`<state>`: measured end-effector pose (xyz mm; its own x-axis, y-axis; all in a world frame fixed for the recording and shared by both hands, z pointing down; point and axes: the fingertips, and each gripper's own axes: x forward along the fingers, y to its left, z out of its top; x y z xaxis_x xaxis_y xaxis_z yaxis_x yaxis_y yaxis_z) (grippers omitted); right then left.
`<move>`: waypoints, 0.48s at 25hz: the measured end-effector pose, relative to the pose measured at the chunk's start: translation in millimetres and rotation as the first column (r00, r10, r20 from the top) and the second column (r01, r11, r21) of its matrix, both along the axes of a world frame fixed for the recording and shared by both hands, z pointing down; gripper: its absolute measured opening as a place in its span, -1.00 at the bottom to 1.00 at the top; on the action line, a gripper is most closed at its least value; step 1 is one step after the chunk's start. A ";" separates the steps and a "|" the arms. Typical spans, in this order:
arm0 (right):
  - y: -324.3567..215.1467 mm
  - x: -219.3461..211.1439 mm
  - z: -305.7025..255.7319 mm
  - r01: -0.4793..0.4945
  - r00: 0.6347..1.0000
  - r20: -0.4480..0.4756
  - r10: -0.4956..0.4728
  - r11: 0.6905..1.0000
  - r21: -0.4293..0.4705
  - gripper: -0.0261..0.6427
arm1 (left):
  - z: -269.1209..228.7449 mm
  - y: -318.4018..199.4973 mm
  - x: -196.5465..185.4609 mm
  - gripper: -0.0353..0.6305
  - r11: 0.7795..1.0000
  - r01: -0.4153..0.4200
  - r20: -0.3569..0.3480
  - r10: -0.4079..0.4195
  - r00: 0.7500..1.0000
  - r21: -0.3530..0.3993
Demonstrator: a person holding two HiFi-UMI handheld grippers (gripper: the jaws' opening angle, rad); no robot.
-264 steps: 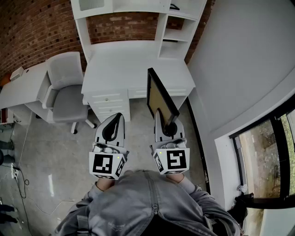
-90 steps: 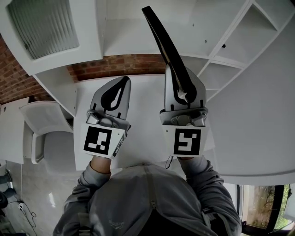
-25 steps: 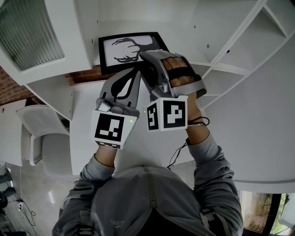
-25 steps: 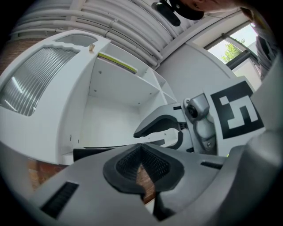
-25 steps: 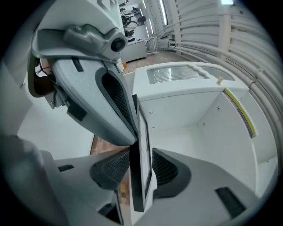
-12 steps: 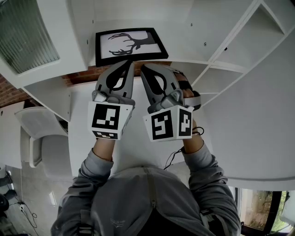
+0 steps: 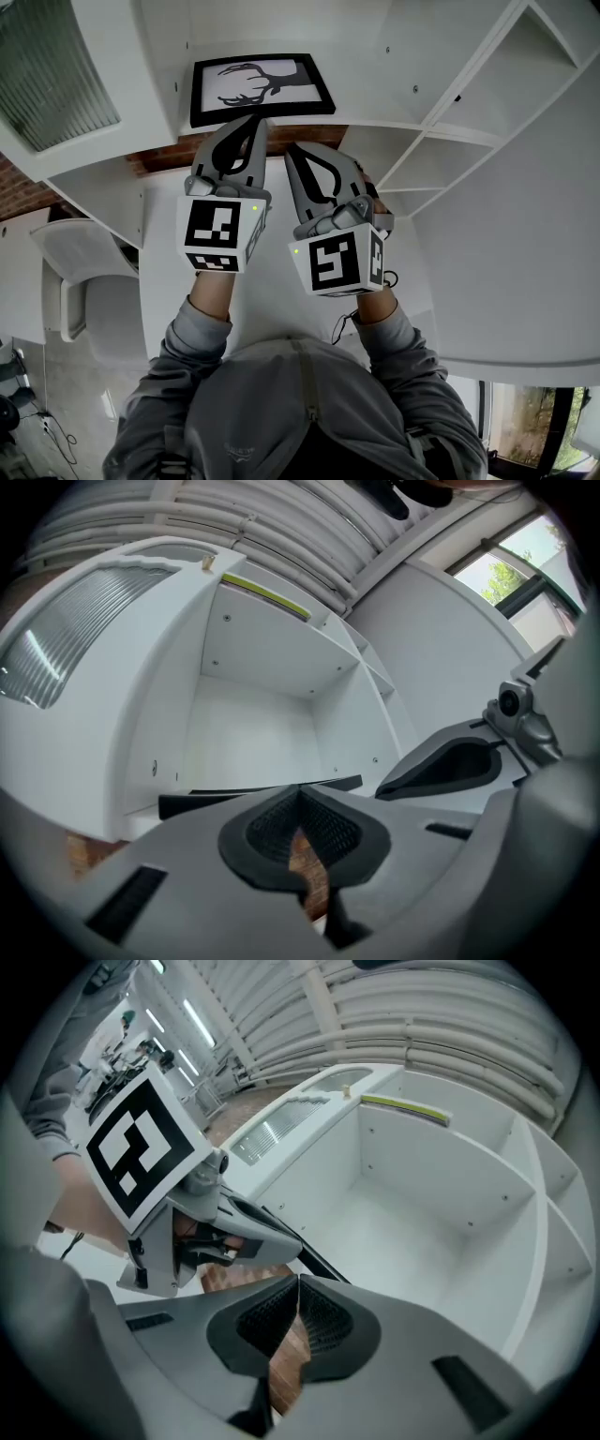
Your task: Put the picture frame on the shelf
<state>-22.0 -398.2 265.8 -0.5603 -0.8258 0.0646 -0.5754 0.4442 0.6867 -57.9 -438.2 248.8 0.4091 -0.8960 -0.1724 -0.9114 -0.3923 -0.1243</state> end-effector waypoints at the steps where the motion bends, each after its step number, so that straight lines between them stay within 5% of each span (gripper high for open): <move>1: 2.1 0.7 -1.5 -0.001 0.999 0.033 0.001 1.000 -0.003 -0.83 | -0.2 0.1 -0.3 -0.88 1.000 0.003 -0.007 -0.003 1.000 -0.002; 12: 22.2 15.5 -29.1 -0.009 0.947 0.322 0.002 1.000 0.020 -0.83 | -2.9 0.7 -8.7 -0.88 0.998 0.054 -0.020 -0.055 0.998 -0.018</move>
<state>-6.5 -376.1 236.7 -0.5440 -0.8281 -0.1352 -0.7695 0.4282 0.4738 -66.5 -437.5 246.0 0.3562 -0.9199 -0.1644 -0.9338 -0.3438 -0.0992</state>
